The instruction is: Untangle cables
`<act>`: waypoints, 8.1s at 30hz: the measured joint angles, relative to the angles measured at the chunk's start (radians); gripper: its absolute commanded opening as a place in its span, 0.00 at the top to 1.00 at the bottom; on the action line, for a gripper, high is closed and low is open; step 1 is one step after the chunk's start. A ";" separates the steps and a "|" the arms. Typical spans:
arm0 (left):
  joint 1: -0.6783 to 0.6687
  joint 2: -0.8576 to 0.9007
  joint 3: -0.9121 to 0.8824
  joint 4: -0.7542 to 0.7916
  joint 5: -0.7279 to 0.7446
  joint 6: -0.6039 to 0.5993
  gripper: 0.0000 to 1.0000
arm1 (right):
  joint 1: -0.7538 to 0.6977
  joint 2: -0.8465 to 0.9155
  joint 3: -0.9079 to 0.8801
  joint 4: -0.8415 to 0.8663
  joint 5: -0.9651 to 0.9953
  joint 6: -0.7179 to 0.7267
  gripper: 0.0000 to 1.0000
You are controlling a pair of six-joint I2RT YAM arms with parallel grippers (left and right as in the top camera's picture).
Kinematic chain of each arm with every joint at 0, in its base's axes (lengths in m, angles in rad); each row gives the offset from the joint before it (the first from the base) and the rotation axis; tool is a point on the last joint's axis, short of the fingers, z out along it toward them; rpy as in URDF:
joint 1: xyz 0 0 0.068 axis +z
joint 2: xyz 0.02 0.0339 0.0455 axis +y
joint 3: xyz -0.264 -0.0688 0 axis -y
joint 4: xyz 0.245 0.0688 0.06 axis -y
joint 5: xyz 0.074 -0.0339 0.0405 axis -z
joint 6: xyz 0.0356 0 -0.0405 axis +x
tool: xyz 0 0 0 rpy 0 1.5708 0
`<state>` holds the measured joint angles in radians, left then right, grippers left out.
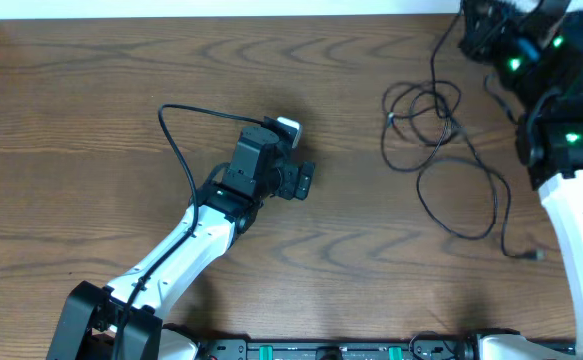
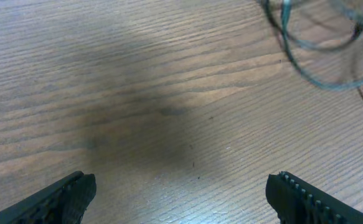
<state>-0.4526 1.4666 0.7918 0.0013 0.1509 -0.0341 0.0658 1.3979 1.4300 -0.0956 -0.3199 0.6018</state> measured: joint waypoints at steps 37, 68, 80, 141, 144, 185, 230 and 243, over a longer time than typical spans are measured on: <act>0.000 0.000 0.000 0.000 0.000 0.000 0.08 | 0.053 0.000 0.487 -0.070 0.141 -0.115 0.99; -0.222 0.478 0.007 0.949 0.264 0.285 0.17 | 0.053 0.066 0.486 -0.139 -0.180 -0.018 0.99; -0.198 0.570 0.389 0.422 0.312 0.215 0.23 | 0.095 0.066 0.487 -0.103 -0.356 0.048 0.99; 0.078 0.182 0.612 0.426 0.518 -0.070 0.93 | -0.189 0.069 0.488 -0.653 -0.205 -0.042 0.99; 0.103 0.145 0.611 0.316 0.528 -0.074 0.92 | -0.189 0.082 0.488 -0.709 -0.201 -0.081 0.99; 0.117 0.134 0.611 0.301 0.668 -0.143 0.93 | 0.123 0.410 0.488 -0.798 -0.700 -0.894 0.99; 0.097 0.125 0.611 0.379 0.765 -0.157 0.92 | 0.149 0.415 0.488 -0.669 -0.731 -0.908 0.28; 0.174 0.125 0.611 0.370 0.798 -0.261 0.93 | 0.150 0.415 0.488 -0.690 -0.731 -0.912 0.95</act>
<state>-0.2787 1.5913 1.4025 0.3710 0.9489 -0.2955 0.2157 1.8133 1.9175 -0.7856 -1.0512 -0.3107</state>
